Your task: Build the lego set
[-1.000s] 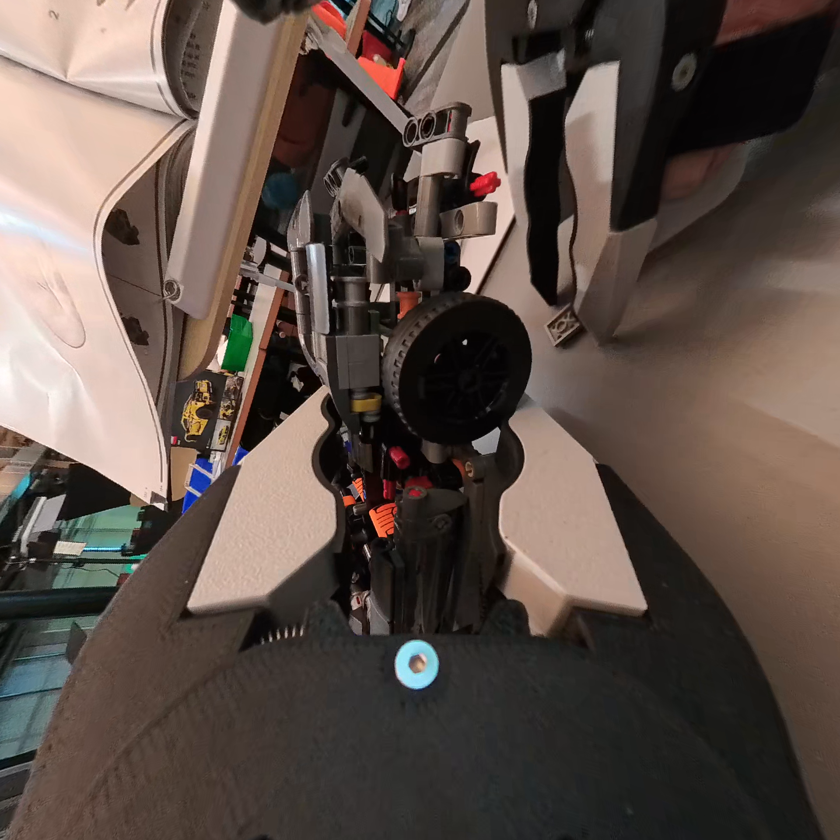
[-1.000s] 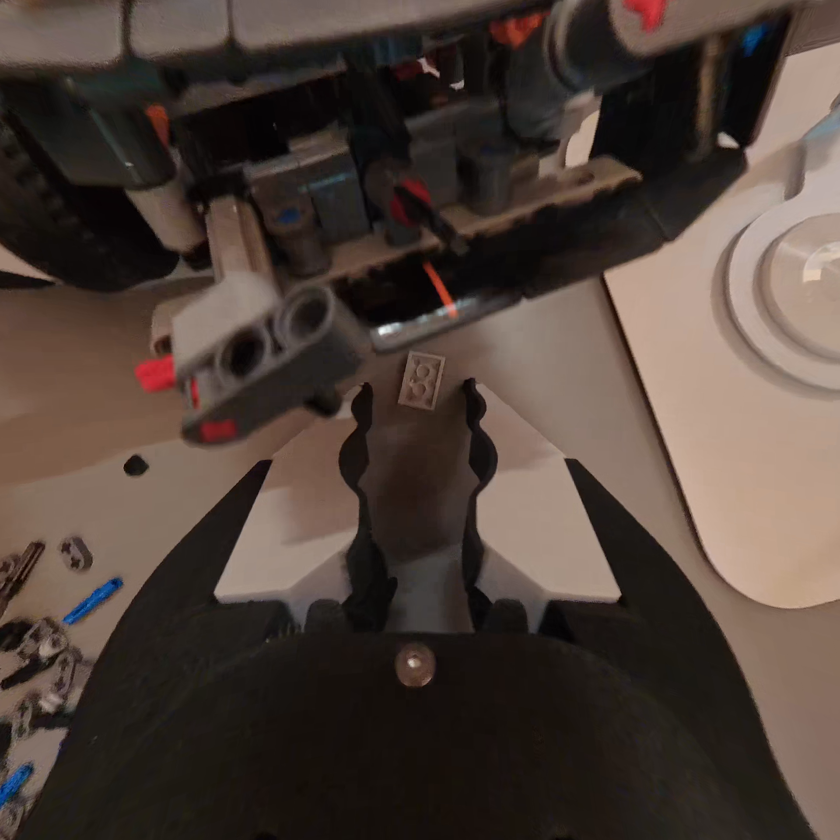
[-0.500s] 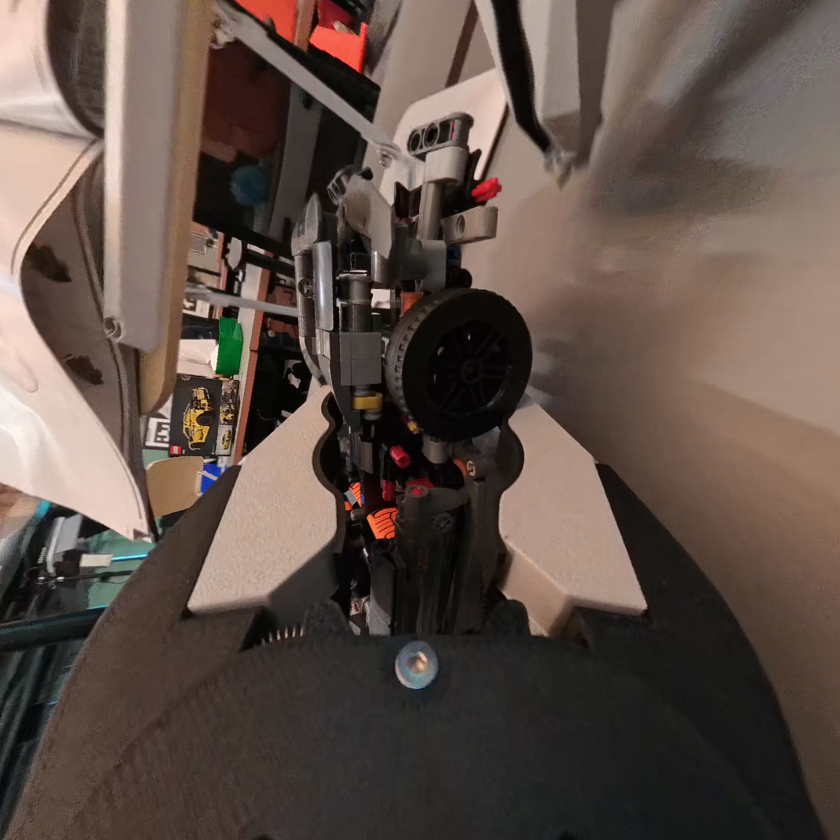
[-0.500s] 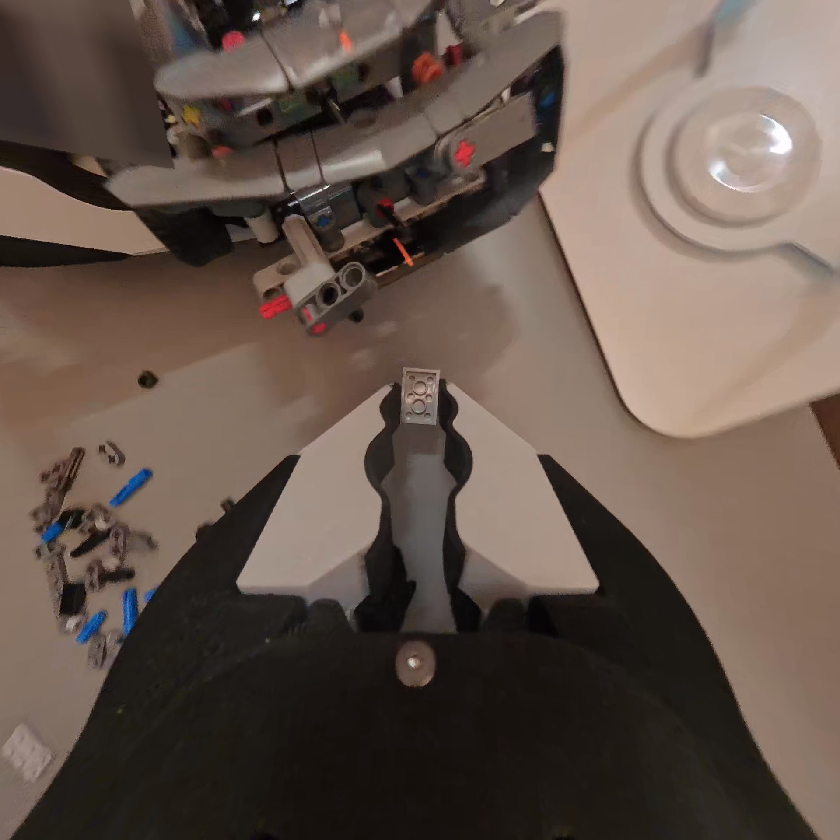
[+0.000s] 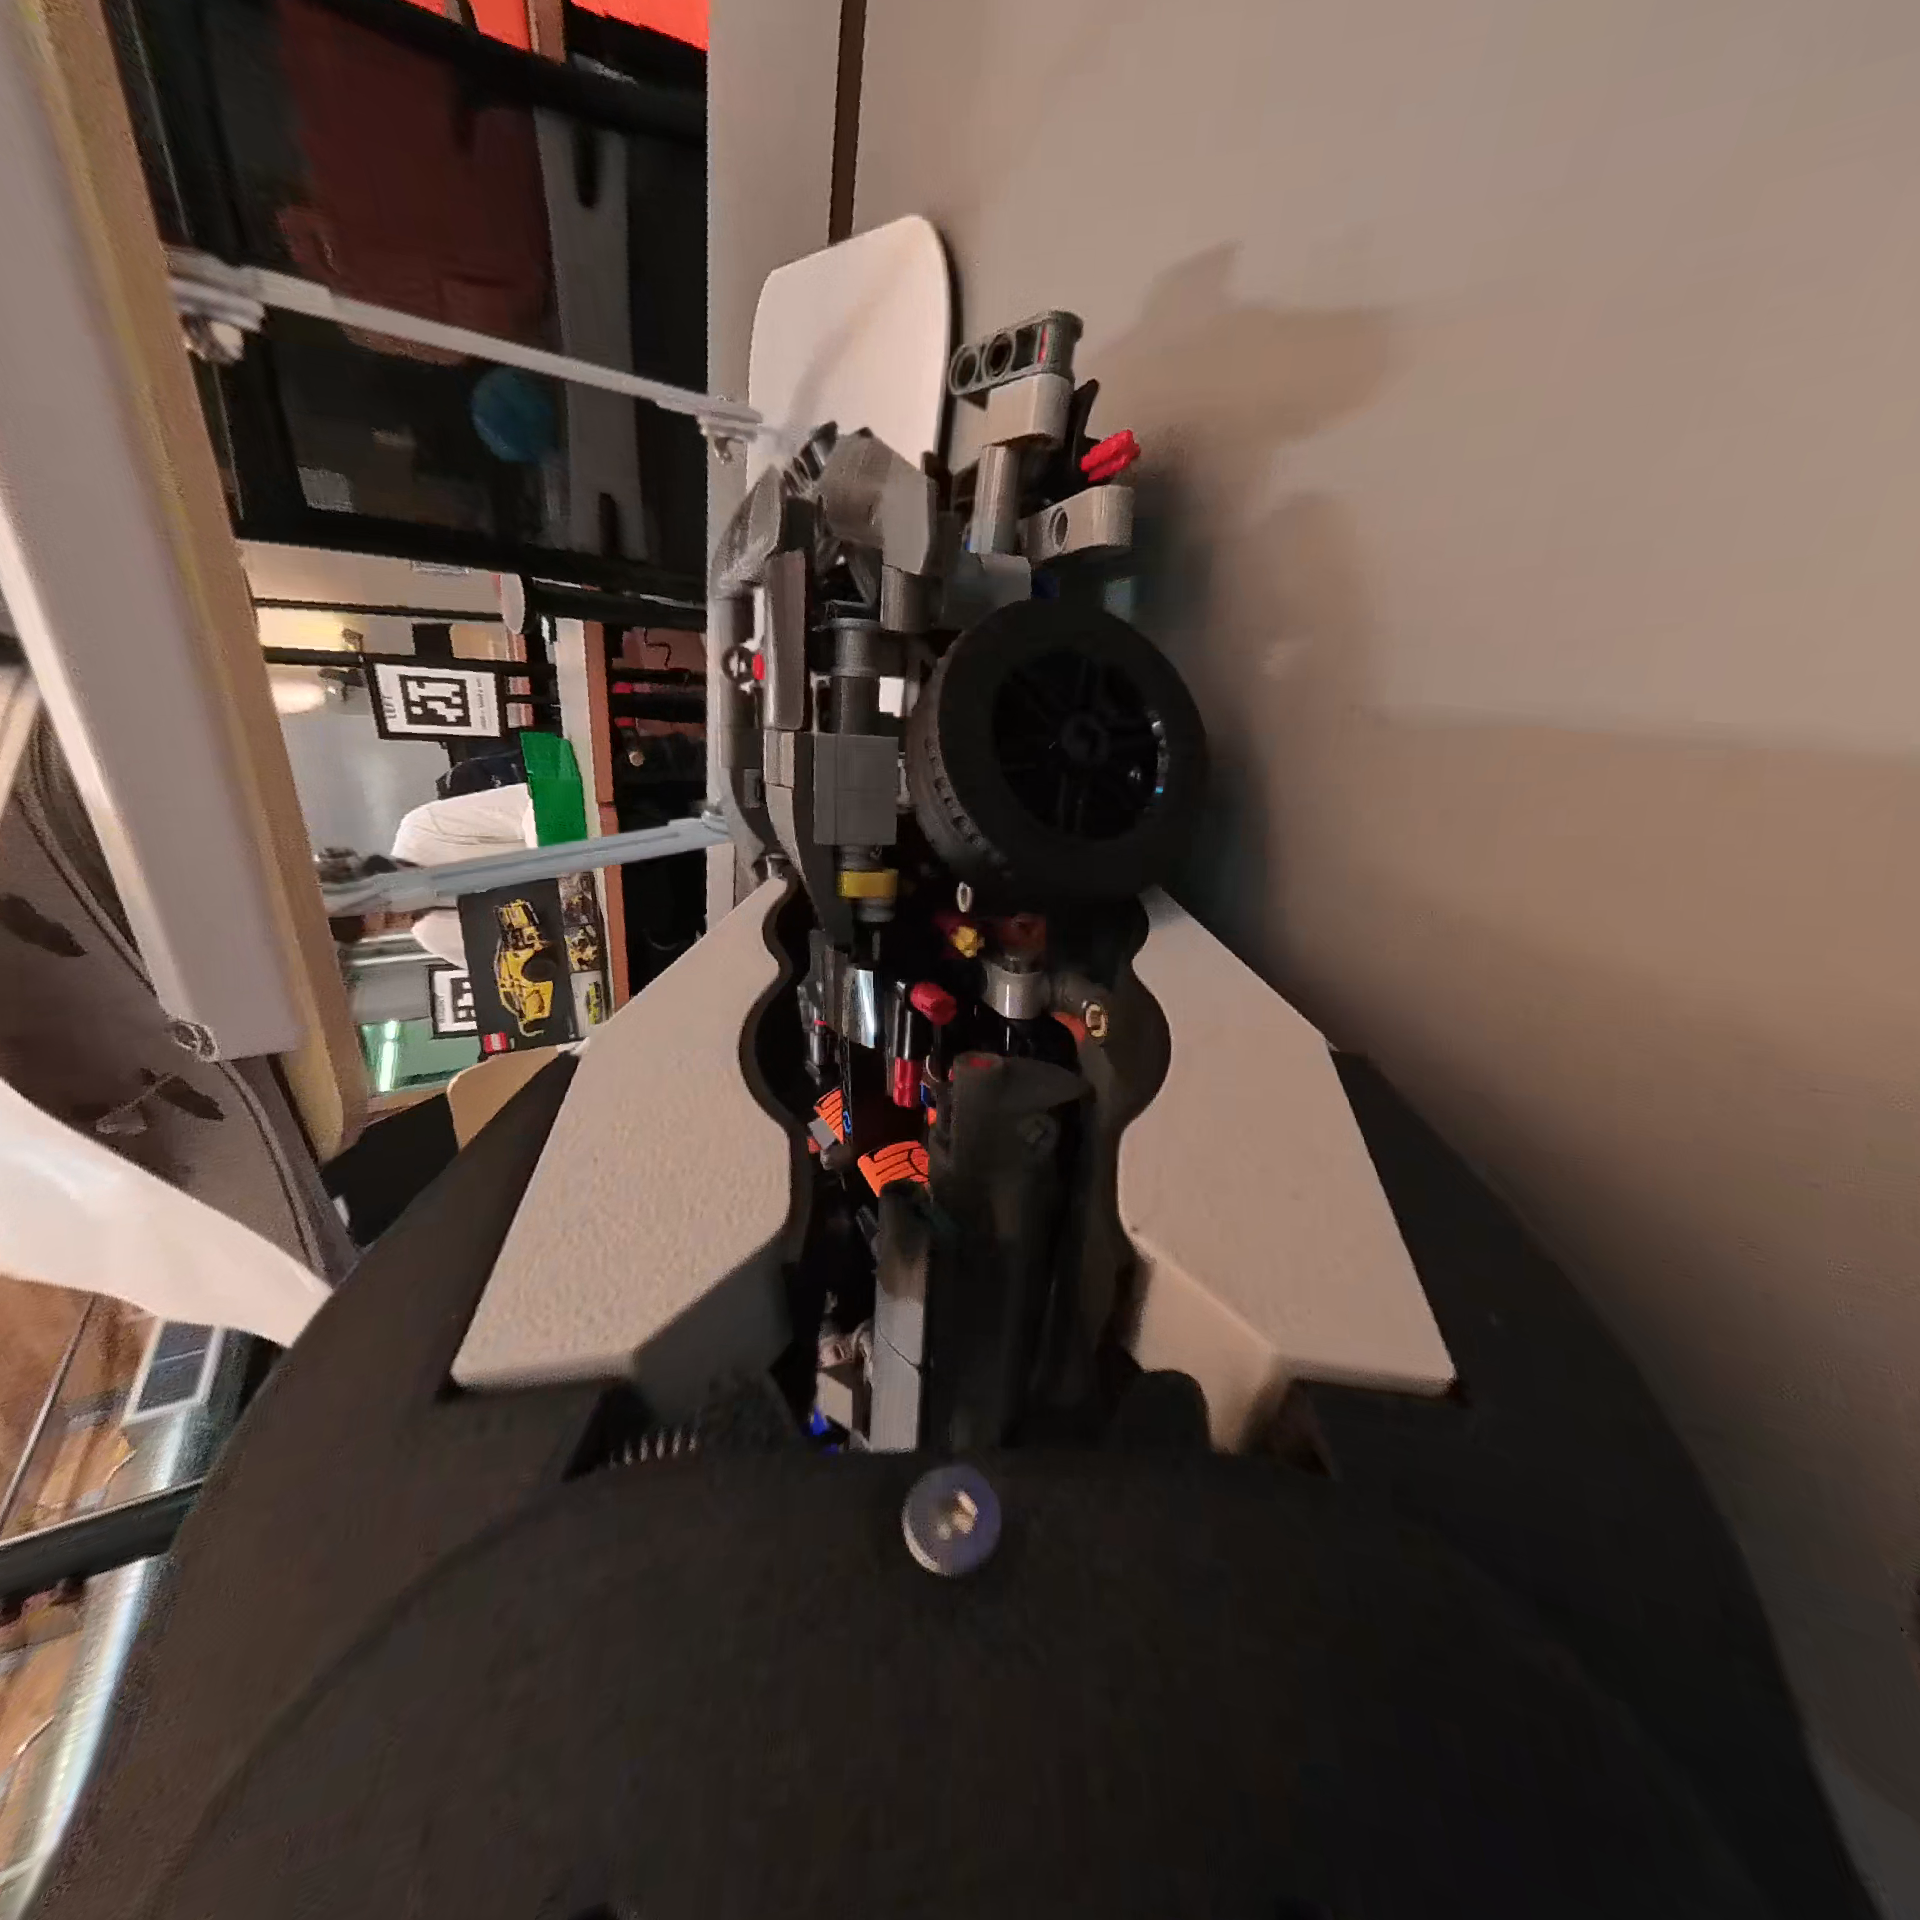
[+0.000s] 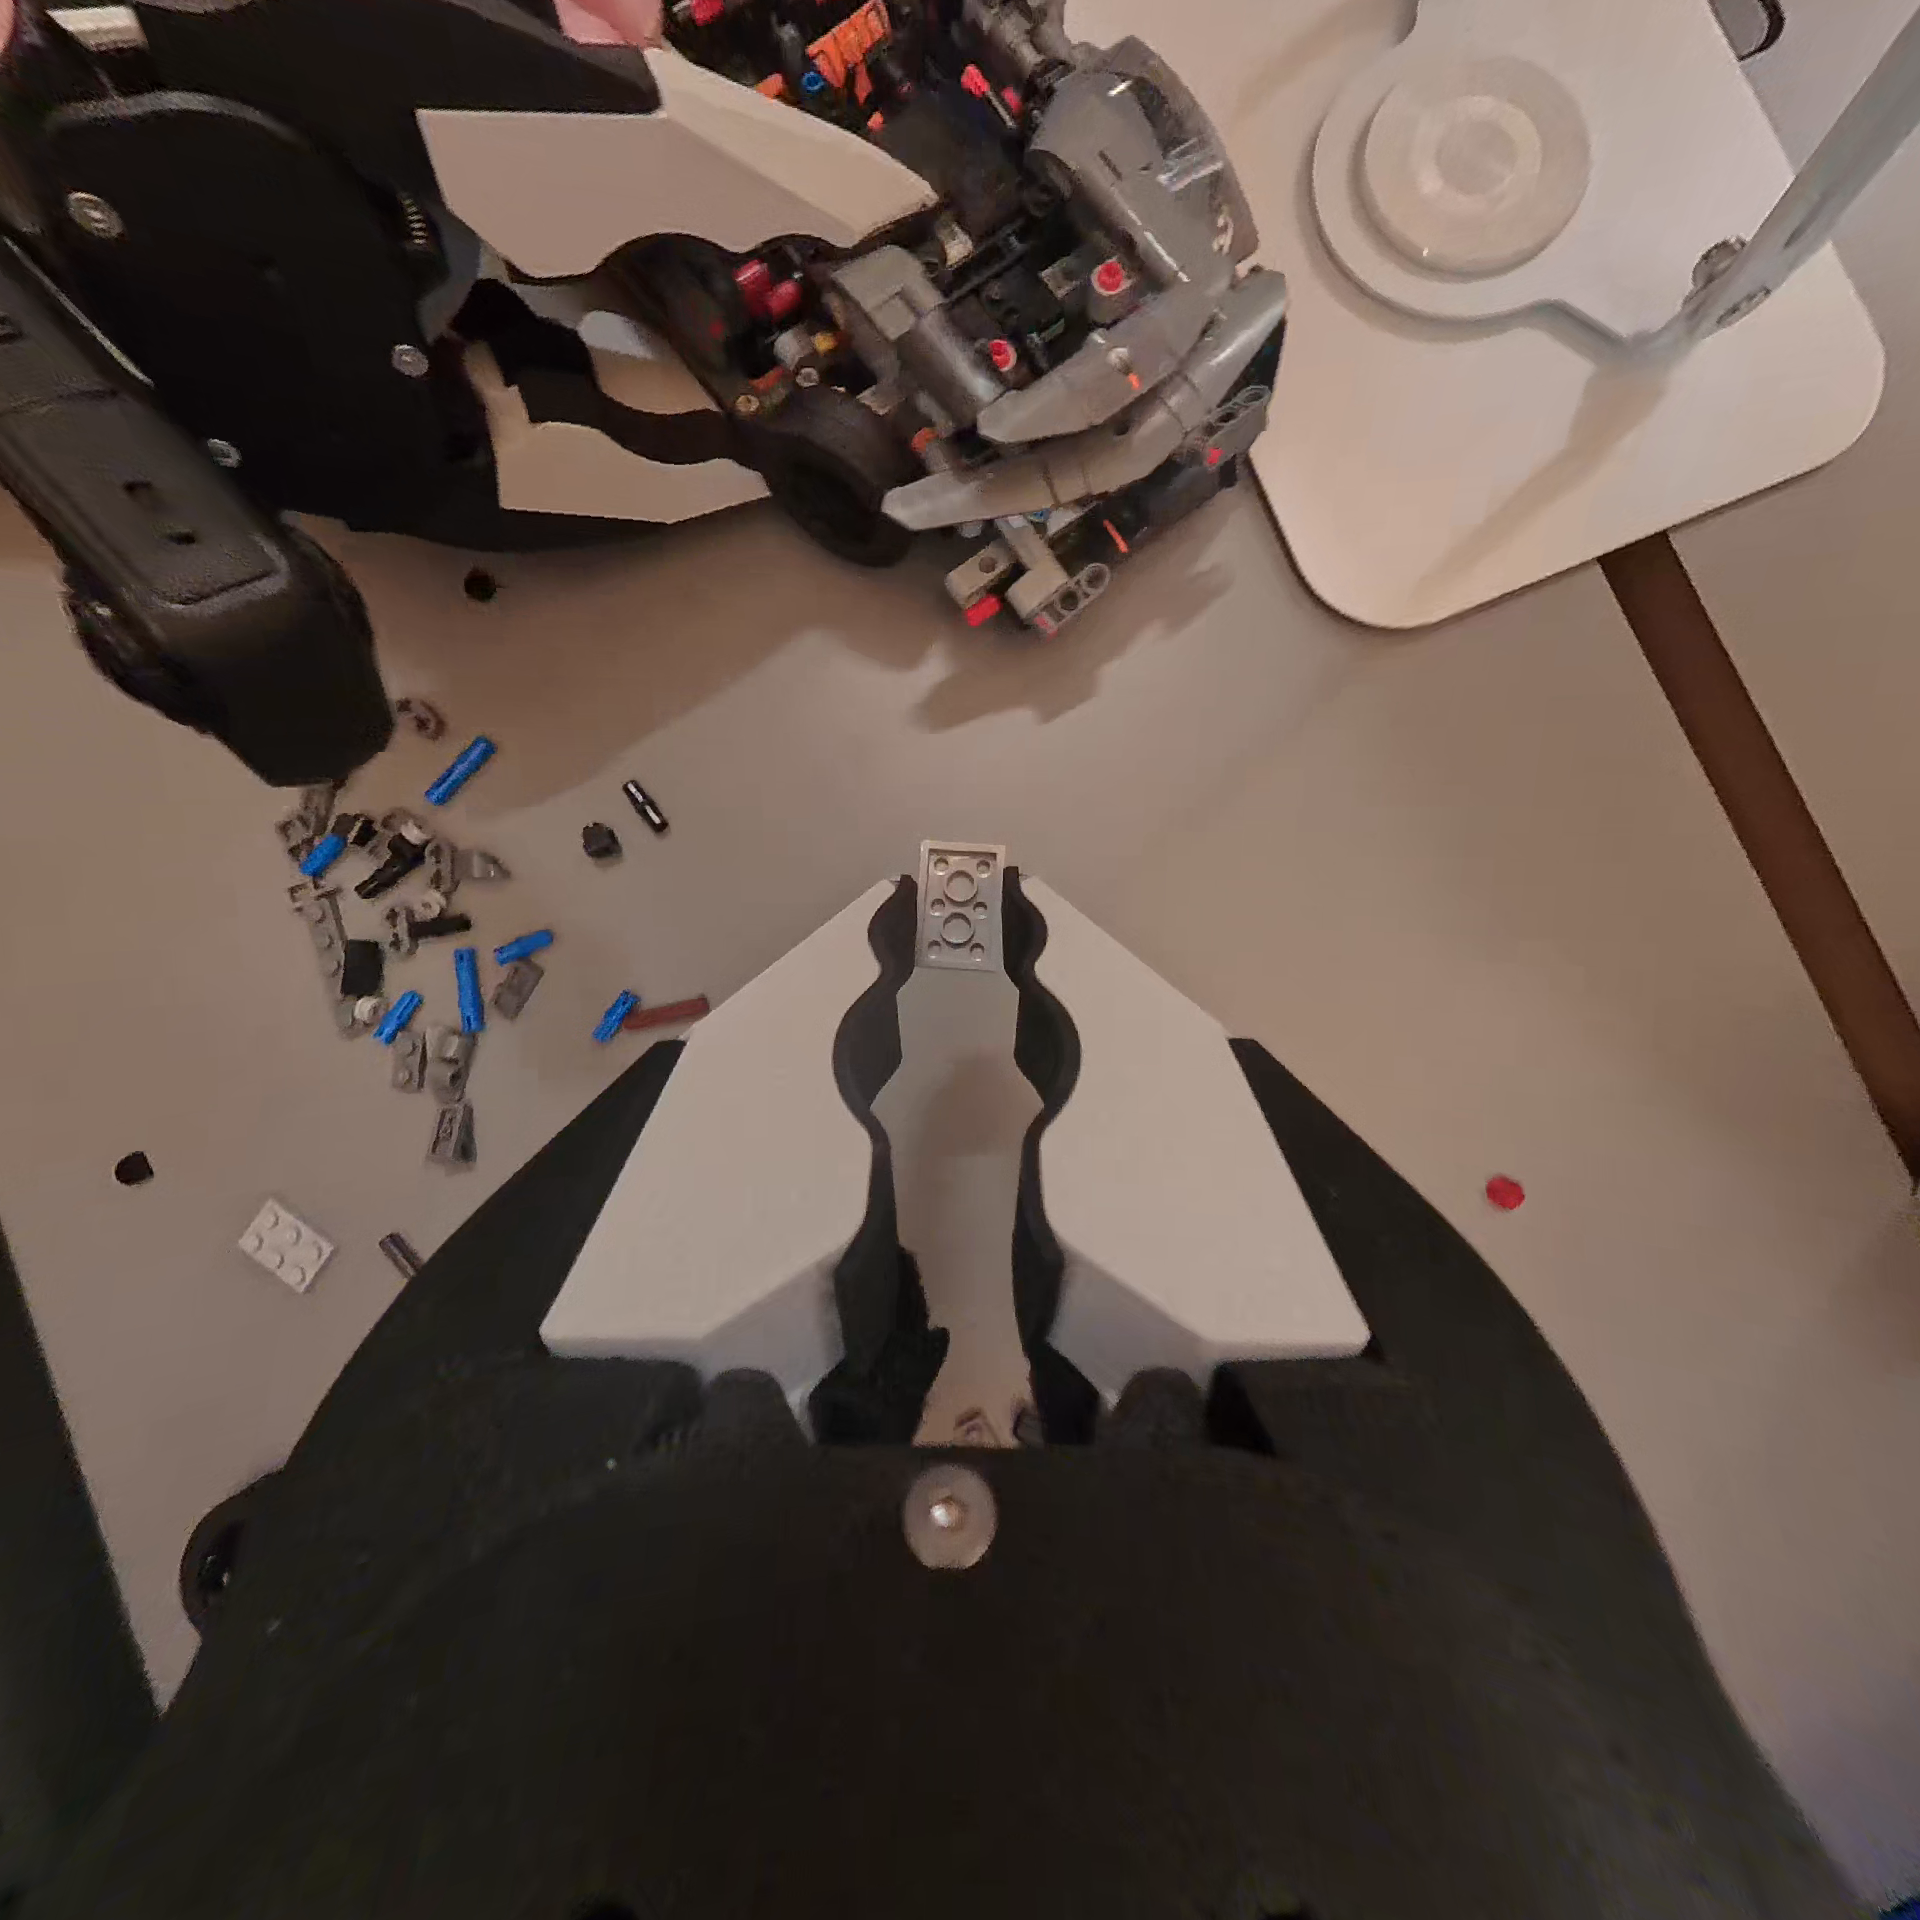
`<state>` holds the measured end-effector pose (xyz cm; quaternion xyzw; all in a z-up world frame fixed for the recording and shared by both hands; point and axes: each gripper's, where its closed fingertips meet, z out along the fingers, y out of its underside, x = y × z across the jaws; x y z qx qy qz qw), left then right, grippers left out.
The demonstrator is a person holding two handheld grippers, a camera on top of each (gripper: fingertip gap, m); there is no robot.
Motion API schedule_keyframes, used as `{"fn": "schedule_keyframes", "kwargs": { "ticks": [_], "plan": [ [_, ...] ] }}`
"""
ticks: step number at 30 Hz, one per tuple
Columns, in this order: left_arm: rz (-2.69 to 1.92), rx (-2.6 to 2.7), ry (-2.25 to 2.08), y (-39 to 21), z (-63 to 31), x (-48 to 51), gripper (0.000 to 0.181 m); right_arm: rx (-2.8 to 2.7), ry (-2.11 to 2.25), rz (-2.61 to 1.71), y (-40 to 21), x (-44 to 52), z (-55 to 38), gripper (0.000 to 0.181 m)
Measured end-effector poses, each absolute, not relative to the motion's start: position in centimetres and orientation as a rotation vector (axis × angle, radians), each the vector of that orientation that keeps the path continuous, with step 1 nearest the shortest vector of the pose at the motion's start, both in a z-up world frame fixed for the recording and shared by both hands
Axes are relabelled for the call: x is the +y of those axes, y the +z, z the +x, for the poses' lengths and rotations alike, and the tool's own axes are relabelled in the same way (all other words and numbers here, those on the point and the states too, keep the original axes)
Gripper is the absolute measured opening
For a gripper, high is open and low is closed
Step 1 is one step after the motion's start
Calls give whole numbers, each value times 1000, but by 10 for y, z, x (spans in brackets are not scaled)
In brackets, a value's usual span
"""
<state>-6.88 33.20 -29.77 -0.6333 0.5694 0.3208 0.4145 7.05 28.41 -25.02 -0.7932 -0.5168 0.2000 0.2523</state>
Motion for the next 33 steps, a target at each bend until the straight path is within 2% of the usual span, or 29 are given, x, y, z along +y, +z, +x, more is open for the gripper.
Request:
{"fn": "schedule_keyframes", "kwargs": {
  "ticks": [4, 9, 11, 12, 14, 15, 17, 18, 20, 22, 24, 28, 33],
  "plan": [
    [-1659, 1444, 864, -298, -69, 332, 55, -1405, 547, -2133, -244, 272, 76, 14],
    [-1711, 1513, 1007, -294, -76, 325, 67, -1417, 513, -2118, -240, 263, 84, 14],
    [-1763, 1605, 1049, -299, -80, 316, 59, -1422, 494, -2113, -239, 260, 86, 14],
    [-1734, 1647, 1091, -295, -80, 315, 69, -1426, 493, -2111, -238, 258, 86, 14],
    [-1733, 1759, 1077, -299, -79, 310, 63, -1438, 484, -2106, -238, 254, 86, 14],
    [-1750, 1775, 1085, -298, -81, 309, 68, -1442, 481, -2104, -239, 252, 86, 14],
    [-1773, 1836, 1060, -300, -80, 308, 68, -1452, 477, -2106, -240, 248, 85, 14],
    [-1790, 1853, 1062, -299, -81, 308, 74, -1455, 471, -2104, -240, 246, 85, 14],
    [-1794, 1995, 1036, -304, -82, 300, 70, -1459, 470, -2099, -239, 242, 85, 14],
    [-1869, 2055, 1030, -305, -87, 297, 77, -1446, 496, -2092, -235, 238, 84, 14],
    [-1929, 2156, 959, -307, -88, 290, 85, -1436, 514, -2085, -231, 235, 84, 14],
    [-2049, 2187, 716, -300, -80, 286, 81, -1417, 538, -2073, -226, 231, 87, 14],
    [-2164, 1984, 387, -272, -79, 287, 85, -1424, 614, -2059, -222, 217, 88, 14]
  ]
}}
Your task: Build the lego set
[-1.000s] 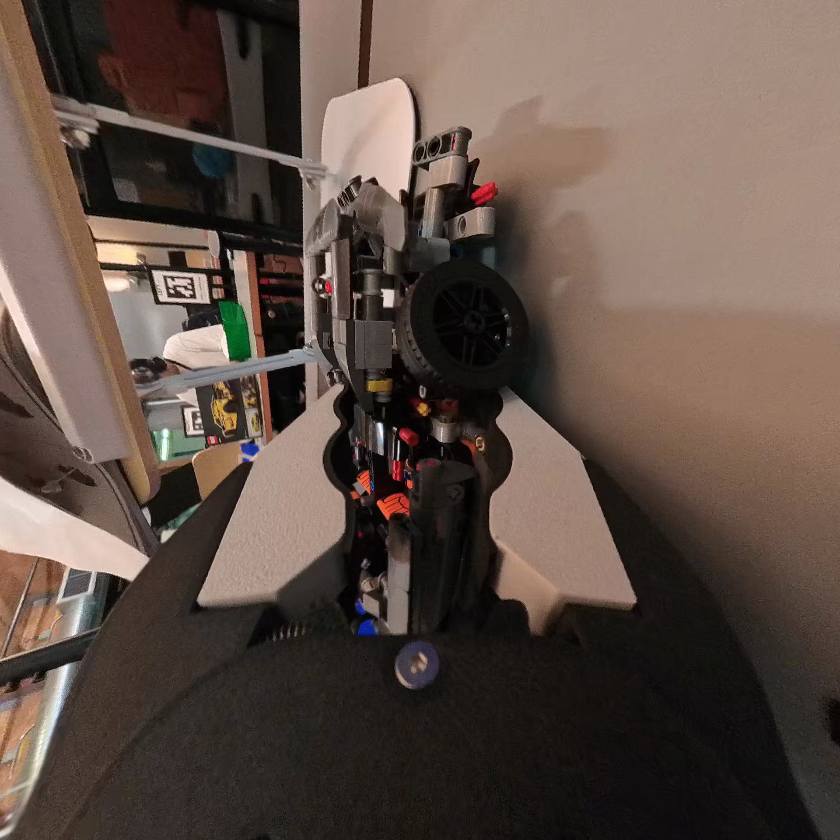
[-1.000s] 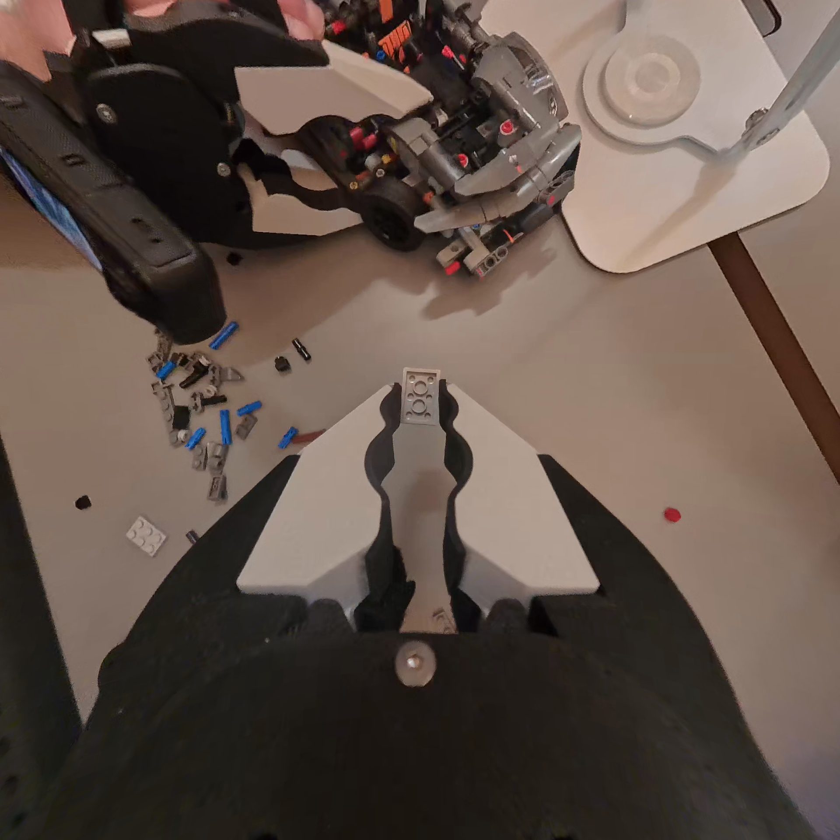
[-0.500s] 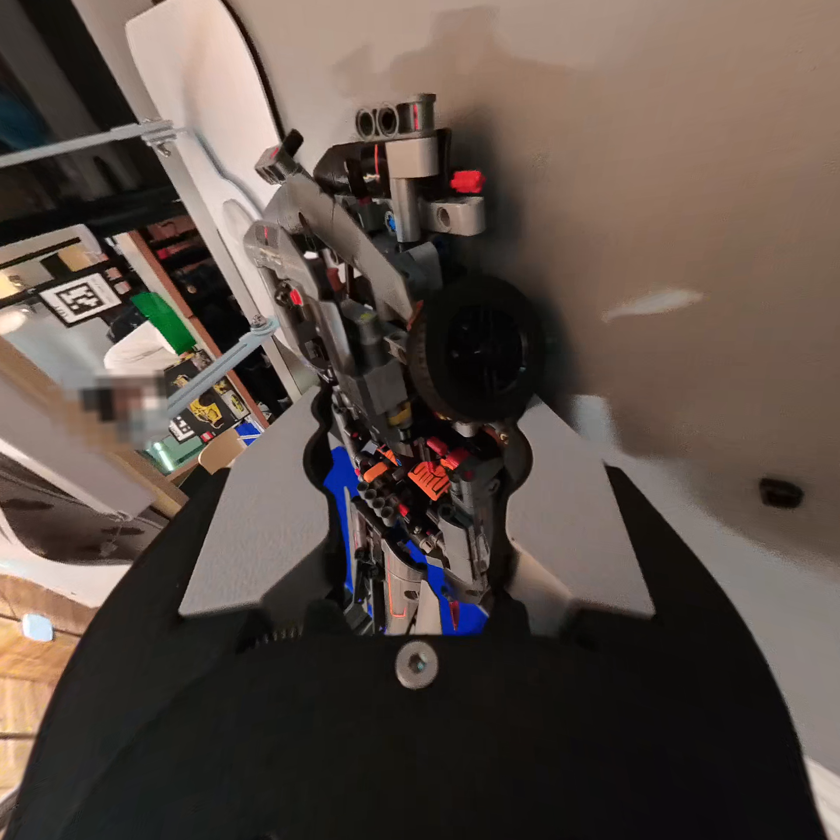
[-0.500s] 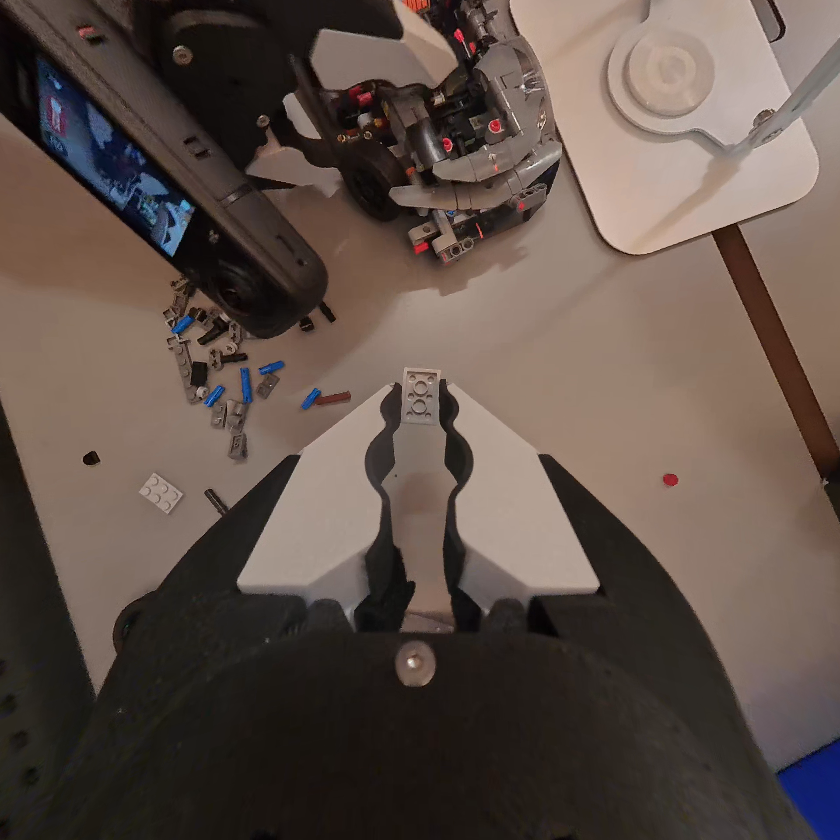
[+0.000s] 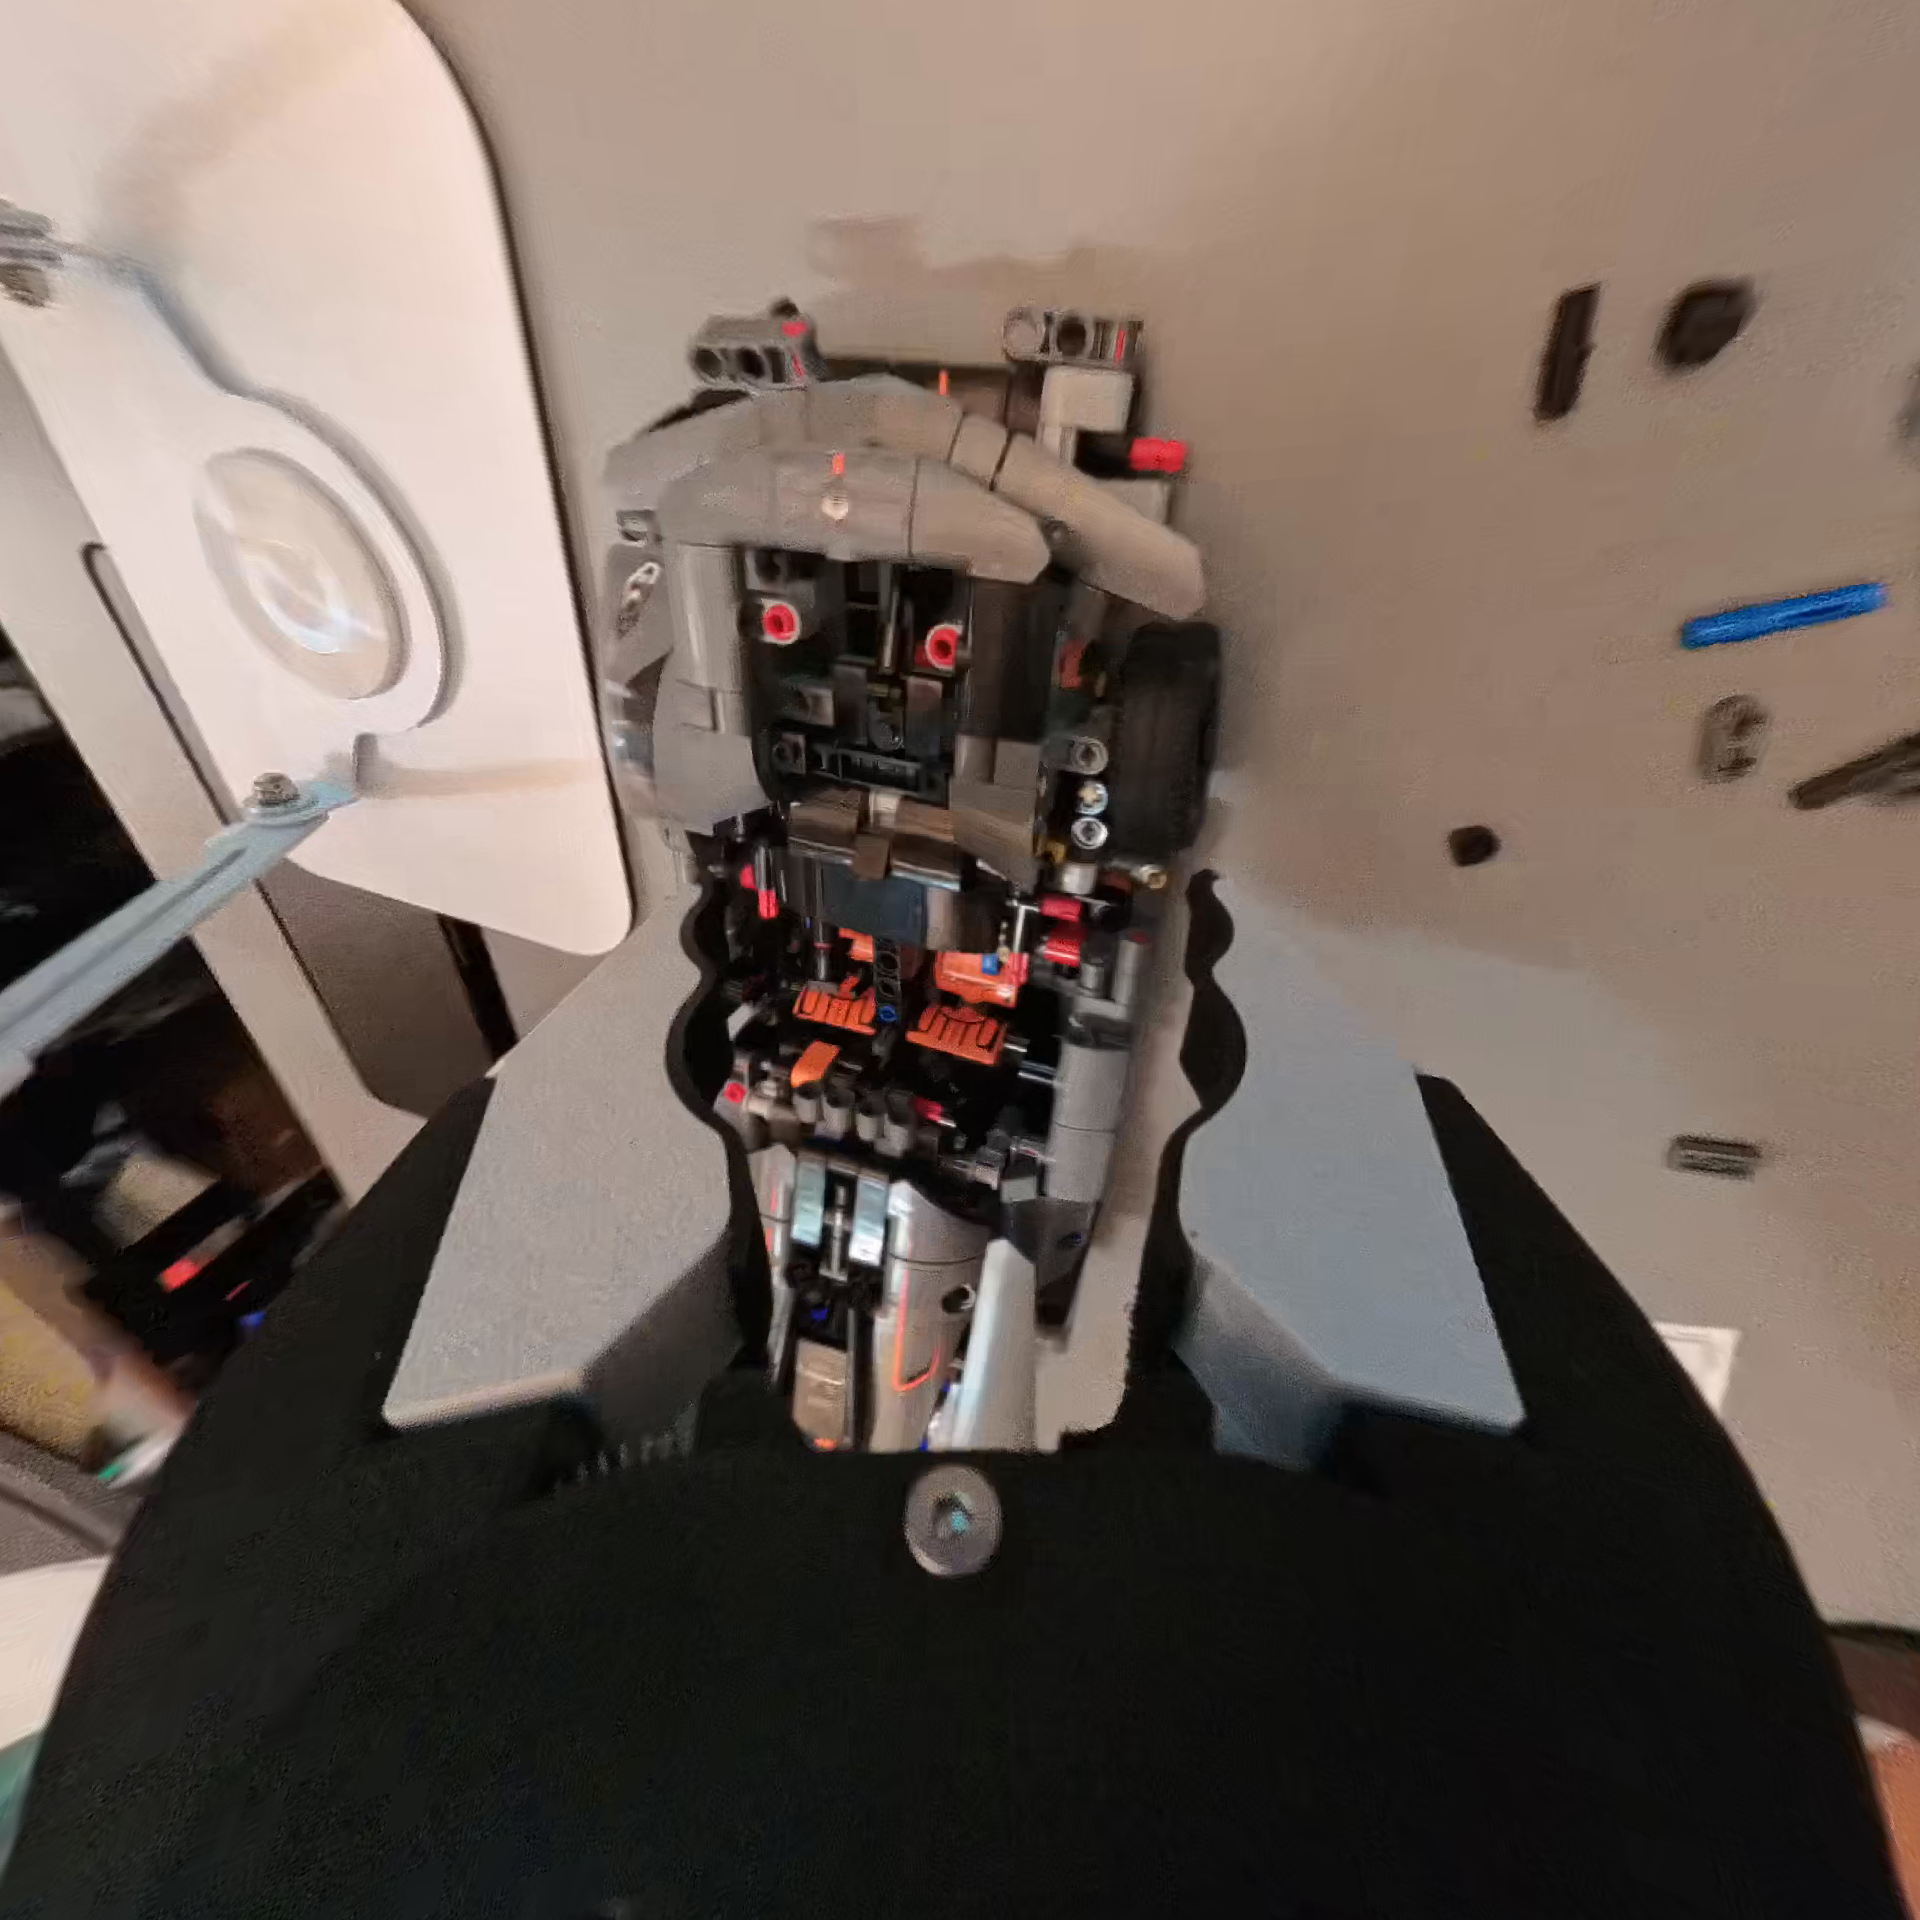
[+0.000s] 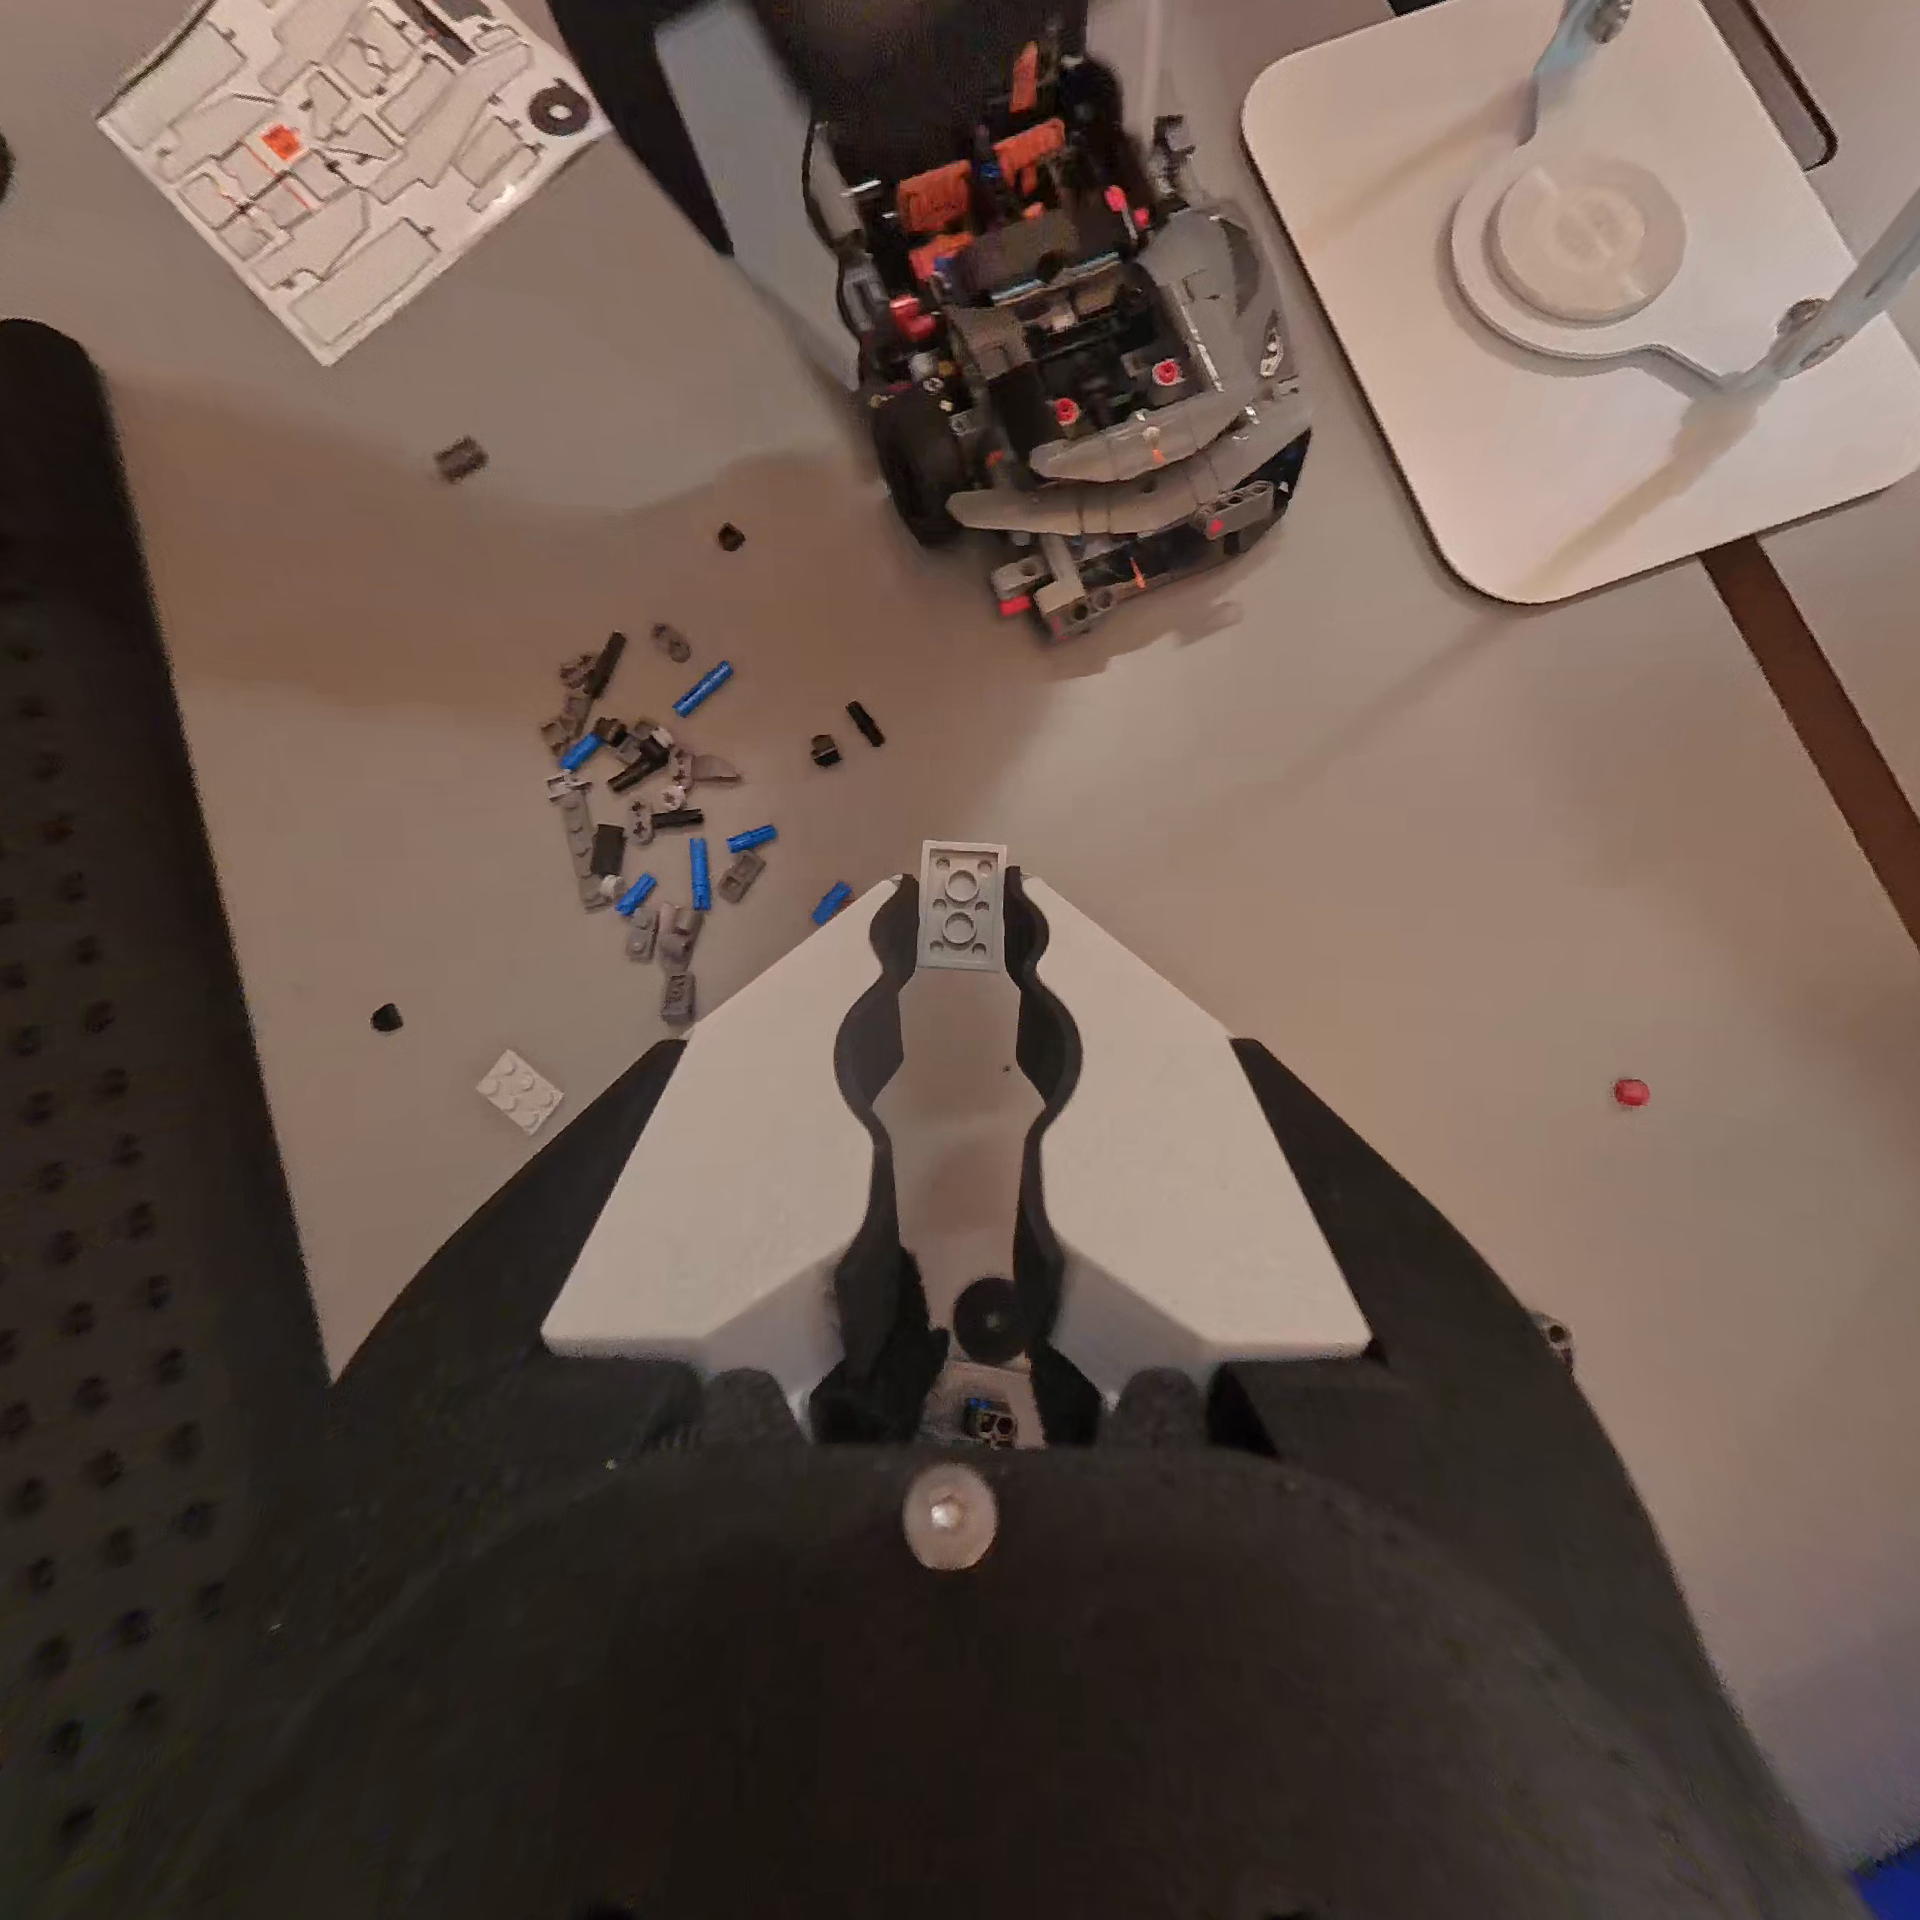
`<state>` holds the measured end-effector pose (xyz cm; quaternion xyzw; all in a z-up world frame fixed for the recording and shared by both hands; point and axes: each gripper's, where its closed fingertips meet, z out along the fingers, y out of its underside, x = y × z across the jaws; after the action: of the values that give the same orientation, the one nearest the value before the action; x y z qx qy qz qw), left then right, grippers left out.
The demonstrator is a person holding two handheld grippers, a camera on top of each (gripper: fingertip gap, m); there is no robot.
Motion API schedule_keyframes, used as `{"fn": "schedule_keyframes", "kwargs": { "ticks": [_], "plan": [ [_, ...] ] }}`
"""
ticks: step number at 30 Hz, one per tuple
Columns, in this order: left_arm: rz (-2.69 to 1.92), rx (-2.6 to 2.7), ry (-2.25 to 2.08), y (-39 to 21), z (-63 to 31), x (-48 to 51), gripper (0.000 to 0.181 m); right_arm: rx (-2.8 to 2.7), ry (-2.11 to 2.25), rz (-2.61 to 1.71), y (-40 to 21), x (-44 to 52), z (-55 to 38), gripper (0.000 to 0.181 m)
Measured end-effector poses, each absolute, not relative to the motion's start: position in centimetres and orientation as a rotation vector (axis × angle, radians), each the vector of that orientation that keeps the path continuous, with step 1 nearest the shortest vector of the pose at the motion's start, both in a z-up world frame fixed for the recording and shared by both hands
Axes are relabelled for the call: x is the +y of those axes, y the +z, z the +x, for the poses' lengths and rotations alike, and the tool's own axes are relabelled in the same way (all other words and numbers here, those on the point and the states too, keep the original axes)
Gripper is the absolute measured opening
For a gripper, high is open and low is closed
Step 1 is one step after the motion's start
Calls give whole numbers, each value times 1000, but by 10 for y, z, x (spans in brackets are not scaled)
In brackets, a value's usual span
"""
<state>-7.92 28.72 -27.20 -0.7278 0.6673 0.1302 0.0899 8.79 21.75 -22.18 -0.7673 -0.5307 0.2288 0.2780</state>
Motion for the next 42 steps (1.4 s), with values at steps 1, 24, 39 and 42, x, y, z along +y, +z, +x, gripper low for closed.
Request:
{"fn": "schedule_keyframes", "kwargs": {
  "ticks": [1, 24, 39, 42],
  "plan": [
    [-2153, 1931, 279, -263, -74, 284, 86, -1429, 636, -2055, -221, 214, 87, 14],
    [-1148, 1600, 142, -210, 15, 108, 37, -1613, 1387, -2053, -225, 96, 23, 14],
    [-1159, 1626, 149, -223, 28, 101, 2, -1499, 1445, -1976, -211, 109, 19, 22],
    [-1362, 1529, -102, -221, 23, 109, 2, -1521, 1059, -1835, -199, 138, 26, 32]
  ]
}}
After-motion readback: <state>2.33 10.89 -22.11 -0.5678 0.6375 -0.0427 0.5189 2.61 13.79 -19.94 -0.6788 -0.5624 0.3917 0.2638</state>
